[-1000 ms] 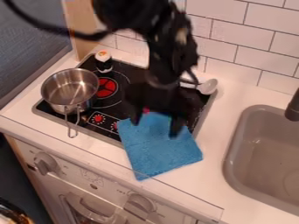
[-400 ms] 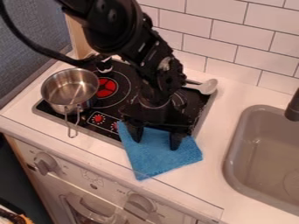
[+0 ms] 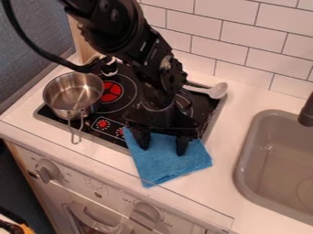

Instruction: Move the blue cloth to the left of burner

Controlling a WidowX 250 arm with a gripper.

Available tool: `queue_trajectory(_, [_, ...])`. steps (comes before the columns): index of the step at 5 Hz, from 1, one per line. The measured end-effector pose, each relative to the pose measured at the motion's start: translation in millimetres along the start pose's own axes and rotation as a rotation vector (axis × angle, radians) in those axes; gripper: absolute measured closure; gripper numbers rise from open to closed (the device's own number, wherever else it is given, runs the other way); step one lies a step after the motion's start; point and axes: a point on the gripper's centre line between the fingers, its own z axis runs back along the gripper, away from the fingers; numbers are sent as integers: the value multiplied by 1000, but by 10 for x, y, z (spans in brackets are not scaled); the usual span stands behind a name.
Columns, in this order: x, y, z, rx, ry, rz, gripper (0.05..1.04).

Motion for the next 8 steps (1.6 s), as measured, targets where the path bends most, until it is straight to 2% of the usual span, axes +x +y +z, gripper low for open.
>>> queue_trajectory(4, [302,420,-50,49,-23,27,85])
queue_trajectory(6, [552,716,-74,82,-51,40,85])
queue_trajectory(7, [657,854,-79,105,-49,41,85])
queue_trajectory(8, [793,1045,-99,113,-73,56,85])
